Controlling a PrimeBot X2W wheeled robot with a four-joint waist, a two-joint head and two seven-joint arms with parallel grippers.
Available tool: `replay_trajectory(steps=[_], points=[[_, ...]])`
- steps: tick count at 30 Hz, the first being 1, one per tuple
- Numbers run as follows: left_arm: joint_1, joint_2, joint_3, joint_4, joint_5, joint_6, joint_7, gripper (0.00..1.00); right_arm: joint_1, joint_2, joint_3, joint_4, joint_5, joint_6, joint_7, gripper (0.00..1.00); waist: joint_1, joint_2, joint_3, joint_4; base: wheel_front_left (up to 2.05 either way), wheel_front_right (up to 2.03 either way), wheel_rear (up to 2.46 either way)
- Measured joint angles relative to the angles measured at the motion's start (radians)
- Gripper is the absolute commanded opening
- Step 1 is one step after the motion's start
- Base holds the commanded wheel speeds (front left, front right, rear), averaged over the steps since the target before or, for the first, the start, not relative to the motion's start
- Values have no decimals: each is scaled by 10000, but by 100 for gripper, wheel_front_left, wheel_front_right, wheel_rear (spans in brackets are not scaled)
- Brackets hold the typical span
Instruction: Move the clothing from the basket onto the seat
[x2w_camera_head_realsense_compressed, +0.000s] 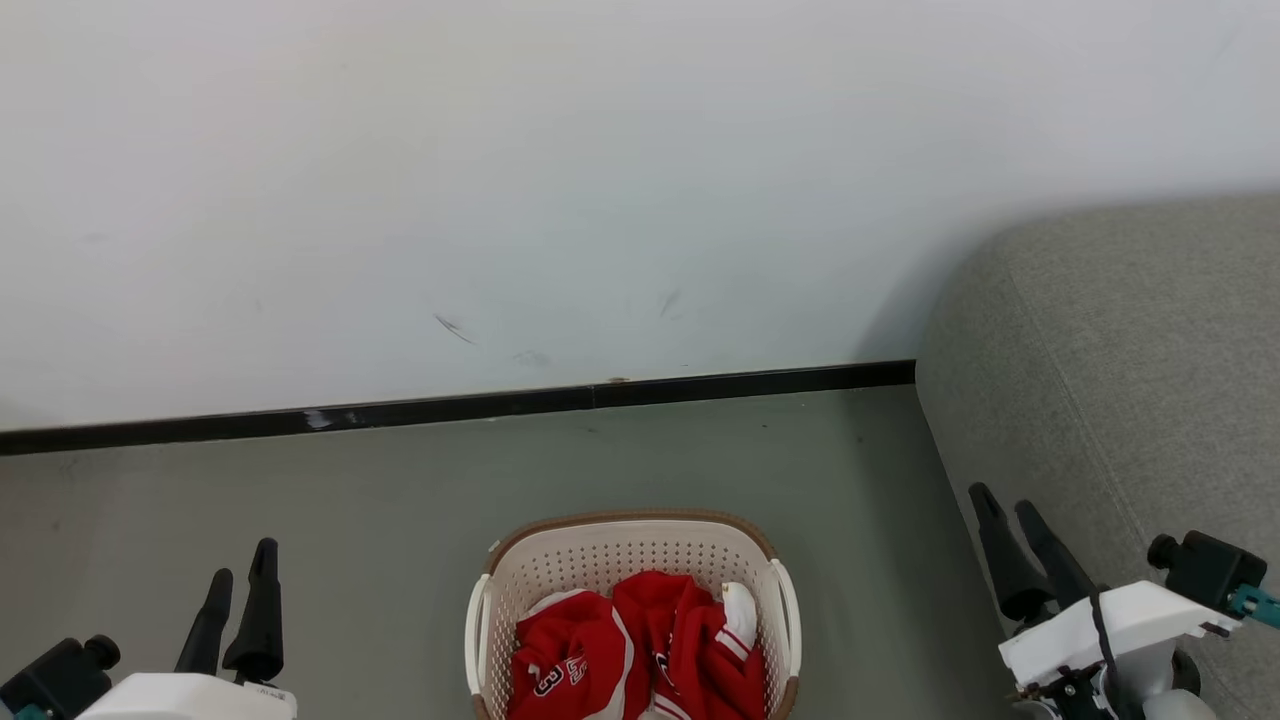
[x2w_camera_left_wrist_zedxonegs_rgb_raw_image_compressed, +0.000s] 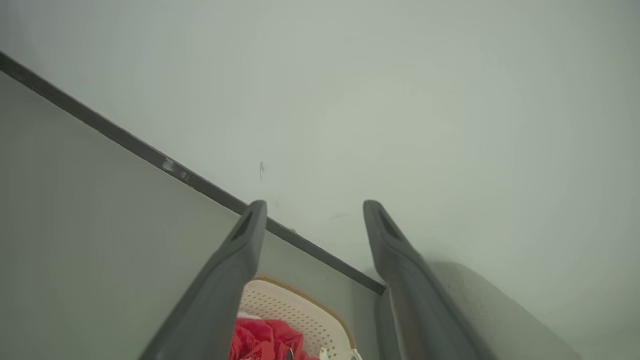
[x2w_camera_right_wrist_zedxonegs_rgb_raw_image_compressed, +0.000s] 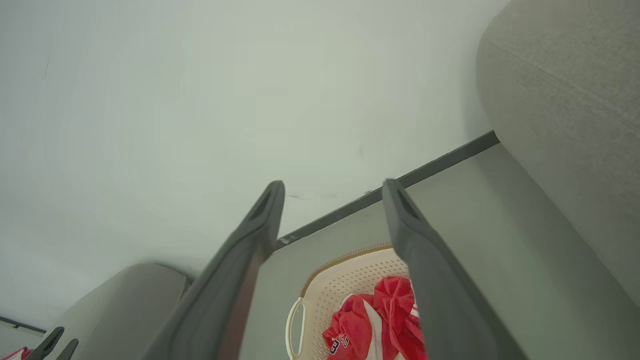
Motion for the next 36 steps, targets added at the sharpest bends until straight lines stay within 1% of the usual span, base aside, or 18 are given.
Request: replay_trajectory(steps=[1, 5, 20, 23, 25, 28, 36], points=[[-26, 50, 23, -12, 407, 0, -88, 100, -42, -31, 29, -13, -422, 2, -90, 100, -9, 0, 10, 18, 0, 0, 0], [-45, 140, 36, -77, 1241, -12, -217, 100, -48, -86, 151, -35, -1279, 2, -221, 100, -23, 0, 23, 43, 0, 0, 0], [-44, 199, 163, -244, 4086, -13, -765, 100, -35, -52, 232, 90, -4057, 4, -748, 100, -33, 0, 20, 119, 0, 0, 0], [-42, 174, 196, -261, 4378, -13, -830, 100, -28, -17, 228, 140, -4366, 4, -821, 100, -34, 0, 10, 129, 0, 0, 0], [-39, 157, 274, -257, 4853, -13, -951, 100, -12, 63, 211, 244, -4863, 4, -934, 100, -33, 0, -1, 138, 0, 0, 0], [-38, 157, 307, -255, 5095, -15, -1012, 100, 19, 100, 213, 268, -5139, 4, -988, 100, -34, 0, -8, 142, 0, 0, 0], [-35, 121, 491, -253, 6278, -42, -1310, 100, 181, 171, 207, 380, -6412, 6, -1277, 100, -35, 0, -49, 158, 0, 0, 0]])
